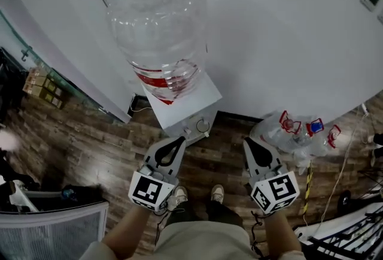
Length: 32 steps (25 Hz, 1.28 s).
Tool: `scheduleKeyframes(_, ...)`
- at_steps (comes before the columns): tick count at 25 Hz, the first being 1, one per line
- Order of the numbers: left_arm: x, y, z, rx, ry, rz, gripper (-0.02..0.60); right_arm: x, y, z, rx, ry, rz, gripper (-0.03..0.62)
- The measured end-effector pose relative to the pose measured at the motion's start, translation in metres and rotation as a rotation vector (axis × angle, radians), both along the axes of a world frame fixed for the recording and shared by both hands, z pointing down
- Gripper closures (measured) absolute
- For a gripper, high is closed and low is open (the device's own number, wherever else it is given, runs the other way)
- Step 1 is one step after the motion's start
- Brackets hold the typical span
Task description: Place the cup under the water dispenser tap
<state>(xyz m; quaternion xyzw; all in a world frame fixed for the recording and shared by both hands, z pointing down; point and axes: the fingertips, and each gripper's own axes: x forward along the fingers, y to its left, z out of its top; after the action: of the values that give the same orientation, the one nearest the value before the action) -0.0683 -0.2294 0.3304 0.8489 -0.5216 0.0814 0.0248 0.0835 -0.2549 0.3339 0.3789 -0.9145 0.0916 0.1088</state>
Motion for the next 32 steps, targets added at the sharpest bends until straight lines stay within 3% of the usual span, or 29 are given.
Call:
scheduleKeyframes(3,0.004,0.009,-0.025,0.024,-0.005,-0.009,0.575,-0.001,0.015,-0.028,0.056,0.025,-0.037,0.587)
scheduleKeyframes(9,0.013,0.022,-0.059,0.060,-0.001,0.028,0.575,0.000,0.034,-0.069,0.113,-0.034,-0.056,0.588)
scheduleKeyframes(14,0.016,0.023,-0.073,0.084,-0.014,0.030,0.575,0.001,0.040,-0.068,0.085,-0.046,-0.079,0.588)
scheduleKeyframes(23,0.010,0.025,-0.088,0.103,-0.017,0.022,0.575,0.004,0.038,-0.090,0.126,-0.079,-0.061,0.588)
scheduleKeyframes(32,0.000,0.034,-0.088,0.104,-0.038,-0.008,0.575,0.014,0.037,-0.096,0.164,-0.038,-0.036,0.588)
